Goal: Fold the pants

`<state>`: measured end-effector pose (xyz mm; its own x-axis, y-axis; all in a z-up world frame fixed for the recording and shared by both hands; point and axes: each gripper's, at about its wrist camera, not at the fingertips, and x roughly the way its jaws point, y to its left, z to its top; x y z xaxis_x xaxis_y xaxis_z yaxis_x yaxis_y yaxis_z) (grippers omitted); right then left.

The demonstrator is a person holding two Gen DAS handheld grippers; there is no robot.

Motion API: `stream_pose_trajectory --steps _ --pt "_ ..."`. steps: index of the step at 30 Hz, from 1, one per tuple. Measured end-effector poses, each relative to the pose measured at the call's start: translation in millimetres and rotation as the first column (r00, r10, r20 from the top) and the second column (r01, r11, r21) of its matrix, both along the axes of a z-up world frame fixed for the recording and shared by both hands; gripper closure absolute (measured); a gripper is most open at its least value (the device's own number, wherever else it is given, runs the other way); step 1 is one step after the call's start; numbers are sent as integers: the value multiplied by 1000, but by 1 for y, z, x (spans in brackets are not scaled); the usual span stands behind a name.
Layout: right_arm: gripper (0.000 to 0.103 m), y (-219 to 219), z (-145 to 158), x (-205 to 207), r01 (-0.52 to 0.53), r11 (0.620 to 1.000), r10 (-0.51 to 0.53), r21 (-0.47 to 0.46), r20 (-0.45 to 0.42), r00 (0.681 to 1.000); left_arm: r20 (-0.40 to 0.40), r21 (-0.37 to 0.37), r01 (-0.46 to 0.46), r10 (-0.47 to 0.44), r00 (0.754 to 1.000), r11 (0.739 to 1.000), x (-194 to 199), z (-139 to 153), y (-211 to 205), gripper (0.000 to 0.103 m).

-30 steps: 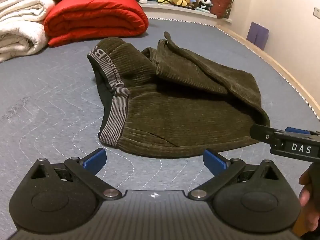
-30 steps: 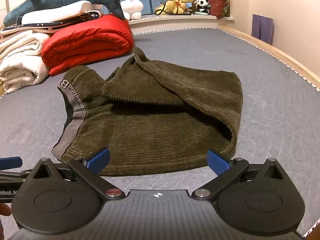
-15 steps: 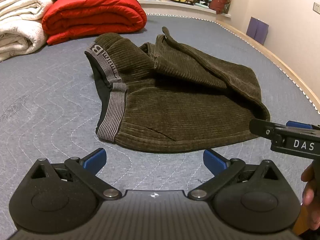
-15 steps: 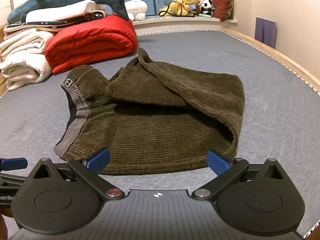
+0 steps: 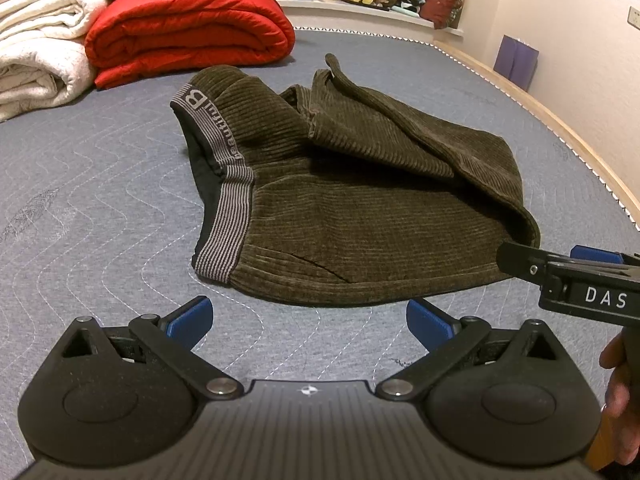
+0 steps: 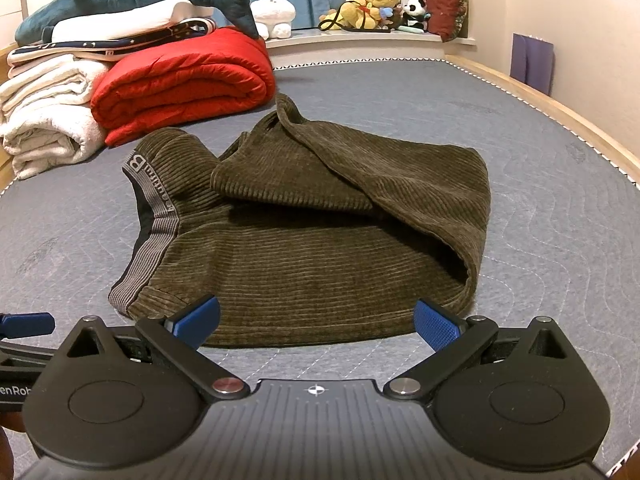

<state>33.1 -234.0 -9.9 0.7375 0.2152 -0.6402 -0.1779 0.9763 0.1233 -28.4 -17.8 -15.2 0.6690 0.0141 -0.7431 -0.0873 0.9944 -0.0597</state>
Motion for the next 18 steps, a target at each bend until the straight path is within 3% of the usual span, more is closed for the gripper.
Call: stream_pose_trajectory --steps 18 --pt "1 2 2 -2 4 1000 -4 -7 15 1000 -1 -8 -4 4 1000 1000 -2 1 1 0"
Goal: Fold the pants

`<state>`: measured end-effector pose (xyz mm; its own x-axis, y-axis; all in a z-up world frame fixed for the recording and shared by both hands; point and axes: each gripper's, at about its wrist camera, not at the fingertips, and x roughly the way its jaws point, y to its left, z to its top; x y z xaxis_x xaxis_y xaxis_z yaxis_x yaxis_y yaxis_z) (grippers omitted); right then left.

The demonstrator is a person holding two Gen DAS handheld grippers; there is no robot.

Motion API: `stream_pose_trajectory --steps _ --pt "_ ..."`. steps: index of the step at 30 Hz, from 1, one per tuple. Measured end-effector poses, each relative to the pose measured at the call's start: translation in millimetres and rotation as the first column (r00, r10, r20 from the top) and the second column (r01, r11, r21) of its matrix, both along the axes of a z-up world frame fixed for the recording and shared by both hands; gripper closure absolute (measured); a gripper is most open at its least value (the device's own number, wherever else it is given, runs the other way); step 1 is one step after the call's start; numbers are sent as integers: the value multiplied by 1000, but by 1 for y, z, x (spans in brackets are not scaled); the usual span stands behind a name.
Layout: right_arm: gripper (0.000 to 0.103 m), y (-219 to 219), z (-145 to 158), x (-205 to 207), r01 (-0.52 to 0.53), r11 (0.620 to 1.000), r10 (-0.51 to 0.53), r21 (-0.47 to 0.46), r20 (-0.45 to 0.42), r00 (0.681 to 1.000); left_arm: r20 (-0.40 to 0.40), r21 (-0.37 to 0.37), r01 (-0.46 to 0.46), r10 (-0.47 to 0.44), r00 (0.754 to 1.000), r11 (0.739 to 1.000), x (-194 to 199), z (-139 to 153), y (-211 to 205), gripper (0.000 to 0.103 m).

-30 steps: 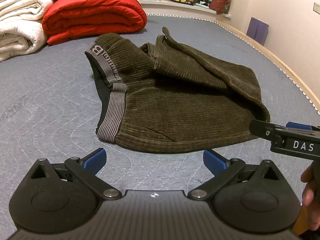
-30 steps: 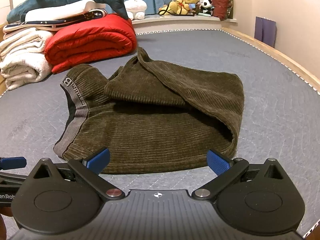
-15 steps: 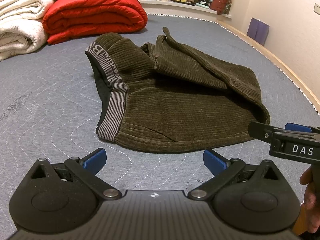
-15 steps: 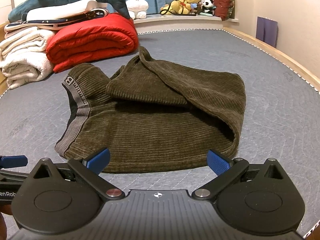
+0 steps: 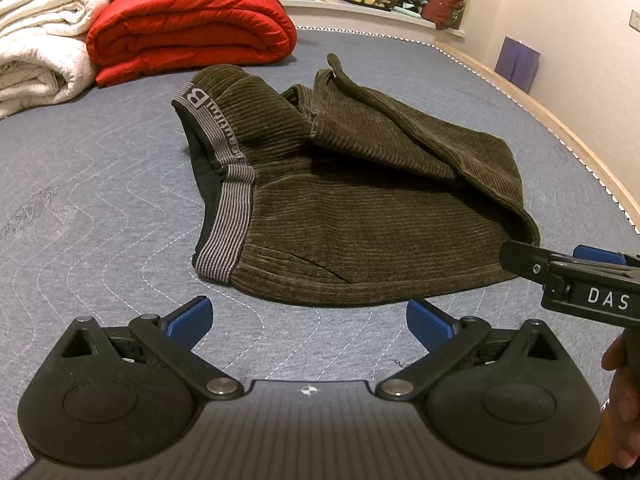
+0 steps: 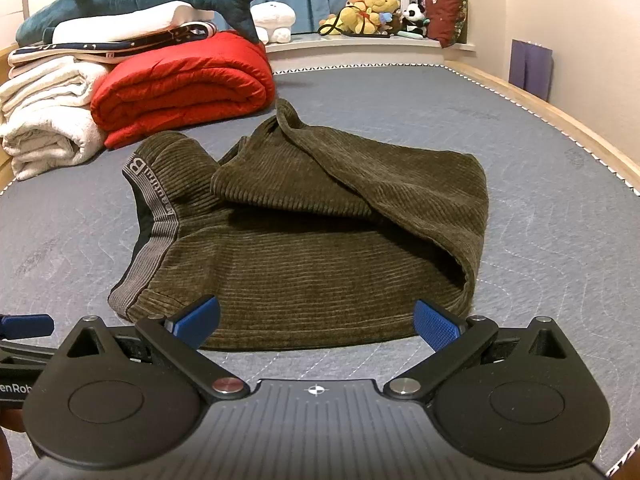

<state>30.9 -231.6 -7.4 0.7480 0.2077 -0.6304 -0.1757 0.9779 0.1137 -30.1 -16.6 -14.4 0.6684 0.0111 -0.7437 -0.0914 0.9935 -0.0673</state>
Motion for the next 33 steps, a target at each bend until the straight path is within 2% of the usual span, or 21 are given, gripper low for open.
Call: stream_pose_trajectory --steps 10,15,16,18,21,23,24,25,26,31,33 --pt "1 -1 2 0 5 1000 -5 -1 14 1000 32 -26 3 -2 999 1000 -1 7 -2 0" --pt "3 -1 7 0 -8 1000 6 30 50 999 52 -126 96 -90 995 987 -2 27 8 0" --pt "6 -1 9 -1 -11 999 8 38 64 998 57 -131 115 -109 992 985 0 33 11 0" --pt "12 -1 13 -1 -18 998 13 54 88 996 83 -89 139 -132 988 986 7 45 17 3" --pt "23 -1 19 0 -54 995 44 82 129 991 175 -64 139 -126 976 988 18 57 41 25" --pt "28 -1 21 0 -86 992 72 92 144 987 222 -69 114 -96 970 991 26 51 61 56" --pt "28 0 23 1 -98 991 83 93 156 984 215 -74 91 -73 974 993 33 42 73 65" --pt "28 1 25 2 -107 990 91 89 166 982 180 -83 73 -57 982 994 40 33 81 82" --pt "28 3 24 4 -118 990 103 81 172 980 145 -100 56 -41 989 993 49 23 89 85" --pt "29 20 7 25 -232 973 230 -5 139 963 87 -149 40 -27 996 988 83 -18 112 85" --pt "37 31 -5 33 -260 964 264 -53 104 959 54 -207 20 -9 998 978 94 -36 127 85"
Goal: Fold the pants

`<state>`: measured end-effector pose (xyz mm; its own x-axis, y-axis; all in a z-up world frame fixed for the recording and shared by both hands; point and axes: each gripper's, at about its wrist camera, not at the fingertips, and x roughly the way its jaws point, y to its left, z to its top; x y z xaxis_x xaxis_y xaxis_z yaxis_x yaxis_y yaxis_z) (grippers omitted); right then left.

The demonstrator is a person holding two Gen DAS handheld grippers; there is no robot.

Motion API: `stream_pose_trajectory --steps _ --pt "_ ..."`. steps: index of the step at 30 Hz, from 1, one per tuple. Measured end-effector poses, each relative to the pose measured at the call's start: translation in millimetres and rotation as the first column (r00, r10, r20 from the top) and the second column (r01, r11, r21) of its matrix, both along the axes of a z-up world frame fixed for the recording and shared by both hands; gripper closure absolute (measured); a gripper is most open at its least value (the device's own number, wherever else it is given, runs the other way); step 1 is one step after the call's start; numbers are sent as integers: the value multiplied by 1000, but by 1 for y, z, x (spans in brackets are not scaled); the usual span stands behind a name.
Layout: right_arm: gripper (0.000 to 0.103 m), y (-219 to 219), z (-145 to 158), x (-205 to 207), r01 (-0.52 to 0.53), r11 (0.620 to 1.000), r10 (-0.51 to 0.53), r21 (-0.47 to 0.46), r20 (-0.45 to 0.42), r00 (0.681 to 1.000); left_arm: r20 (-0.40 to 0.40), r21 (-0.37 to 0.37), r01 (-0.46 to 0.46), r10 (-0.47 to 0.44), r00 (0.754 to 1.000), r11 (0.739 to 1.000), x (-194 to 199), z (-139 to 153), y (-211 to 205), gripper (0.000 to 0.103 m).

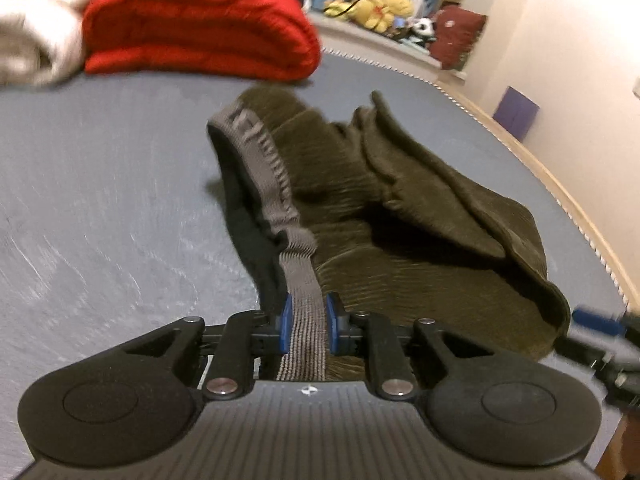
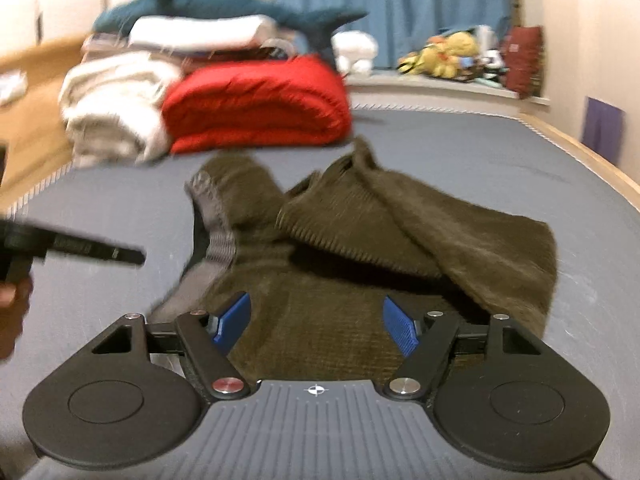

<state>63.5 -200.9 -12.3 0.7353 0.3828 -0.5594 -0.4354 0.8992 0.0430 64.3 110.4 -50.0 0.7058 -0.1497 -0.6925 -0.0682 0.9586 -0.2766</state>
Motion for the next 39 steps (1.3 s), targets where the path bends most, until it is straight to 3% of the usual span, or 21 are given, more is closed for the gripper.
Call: stream_pose_trajectory --steps 2,4,6,8,12,15,19,24,27,28,29,31,34,39 --pt "56 9 -10 6 -20 1000 19 -25 -30 999 -22 -25 -13 13 1000 1000 8 -13 7 83" --pt "64 20 -18 10 -67 997 66 -33 -52 996 -40 -43 -32 31 999 999 16 -26 17 80" --pt "64 30 -26 11 -108 993 105 -55 -64 992 -55 -88 -54 49 997 995 24 -36 26 72" --pt "64 40 -34 14 -155 985 149 -78 -86 985 -63 -122 -73 65 996 990 28 -44 32 57" --pt "58 56 -54 14 -238 962 223 -135 -117 968 -86 -149 -87 74 994 985 39 -61 33 54" --pt "36 67 -68 13 -310 930 287 -197 -141 948 -62 -172 -77 67 996 982 45 -71 31 43" --pt "32 78 -88 14 -358 891 328 -280 -151 933 -13 -114 -58 57 998 992 51 -74 17 40" --pt "32 77 -87 22 -354 902 328 -247 -143 934 27 -28 -19 19 999 999 56 -77 0 43" --pt "43 79 -88 19 -377 889 357 -259 -122 926 19 -10 -10 10 1000 1000 57 -75 -3 60" --pt "49 80 -88 17 -388 882 370 -268 -118 921 17 -17 -15 15 1000 1000 57 -73 -2 73" --pt "55 82 -87 17 -392 877 374 -278 -119 920 10 -22 -24 24 1000 999 56 -69 1 77" --pt "70 84 -84 16 -395 867 377 -304 -120 919 12 -52 -19 19 1000 998 51 -62 4 82" --pt "89 82 -75 12 -397 869 379 -294 -118 918 43 -31 21 -20 999 999 38 -46 1 83" --pt "94 77 -60 -8 -430 847 425 -312 -87 901 78 -8 43 -42 996 999 4 -14 0 85"
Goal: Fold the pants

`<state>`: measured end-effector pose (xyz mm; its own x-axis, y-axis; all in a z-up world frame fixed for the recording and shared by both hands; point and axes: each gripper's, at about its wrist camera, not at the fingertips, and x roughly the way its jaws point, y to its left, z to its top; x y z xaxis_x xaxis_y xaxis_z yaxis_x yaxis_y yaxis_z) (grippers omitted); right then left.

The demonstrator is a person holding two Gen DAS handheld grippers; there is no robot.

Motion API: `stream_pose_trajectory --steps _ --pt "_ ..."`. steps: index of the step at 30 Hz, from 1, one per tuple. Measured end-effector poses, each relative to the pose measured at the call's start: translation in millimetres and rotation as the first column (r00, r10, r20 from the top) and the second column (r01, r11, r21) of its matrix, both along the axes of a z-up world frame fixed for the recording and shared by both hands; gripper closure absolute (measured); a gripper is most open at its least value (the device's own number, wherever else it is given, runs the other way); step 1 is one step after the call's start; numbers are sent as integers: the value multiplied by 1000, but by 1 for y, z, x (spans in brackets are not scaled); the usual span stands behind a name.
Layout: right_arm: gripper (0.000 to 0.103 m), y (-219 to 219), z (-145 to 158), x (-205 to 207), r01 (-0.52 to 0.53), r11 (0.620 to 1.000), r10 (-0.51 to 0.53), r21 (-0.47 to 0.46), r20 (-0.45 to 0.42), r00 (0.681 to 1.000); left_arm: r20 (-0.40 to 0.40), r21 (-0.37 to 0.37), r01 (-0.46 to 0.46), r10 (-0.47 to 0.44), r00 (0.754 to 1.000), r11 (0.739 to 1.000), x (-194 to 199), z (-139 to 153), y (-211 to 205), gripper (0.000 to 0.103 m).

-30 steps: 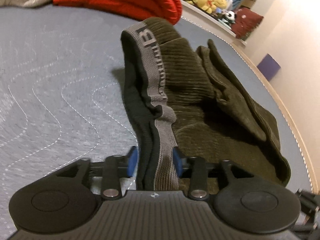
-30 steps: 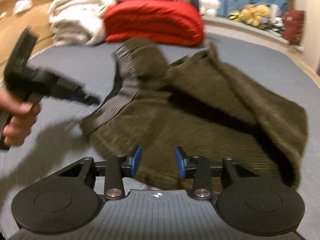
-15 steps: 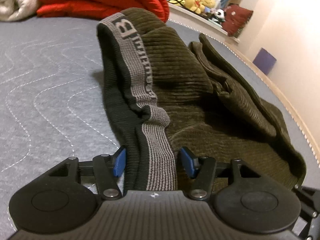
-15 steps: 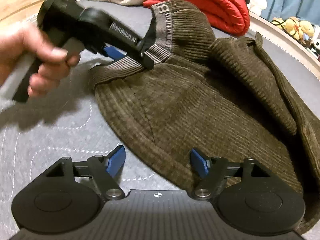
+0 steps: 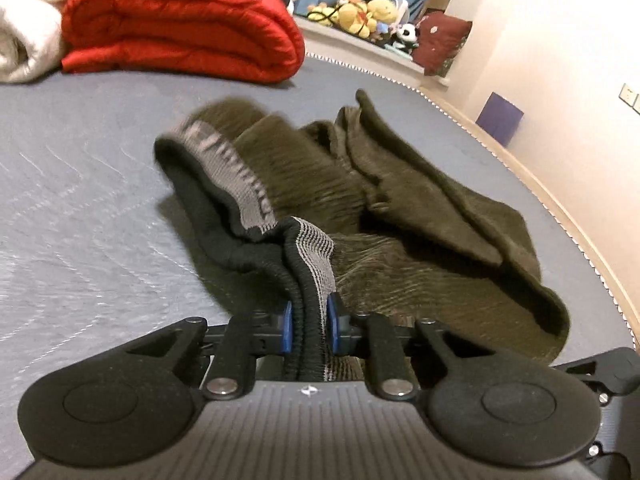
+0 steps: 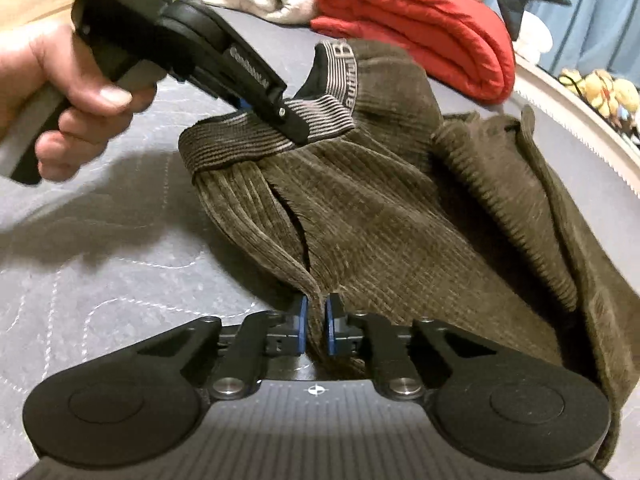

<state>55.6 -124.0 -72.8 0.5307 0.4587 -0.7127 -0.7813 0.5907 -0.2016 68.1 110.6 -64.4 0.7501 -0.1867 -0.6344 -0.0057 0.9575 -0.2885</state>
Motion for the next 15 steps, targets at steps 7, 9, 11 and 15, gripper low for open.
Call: stream_pose_trajectory --steps 7,9,11,15 --pt "97 8 33 -71 -255 965 254 56 24 967 -89 6 -119 119 989 993 -73 35 50 86" --pt "97 17 38 -96 -341 937 340 74 22 940 -124 -1 -152 151 981 988 -99 40 70 86" --pt "98 29 39 -116 -402 910 404 101 0 915 -144 20 -173 174 974 985 -126 45 84 86" --pt "98 52 36 -150 -495 862 499 113 -9 867 -187 4 -250 246 951 968 -162 43 108 86"
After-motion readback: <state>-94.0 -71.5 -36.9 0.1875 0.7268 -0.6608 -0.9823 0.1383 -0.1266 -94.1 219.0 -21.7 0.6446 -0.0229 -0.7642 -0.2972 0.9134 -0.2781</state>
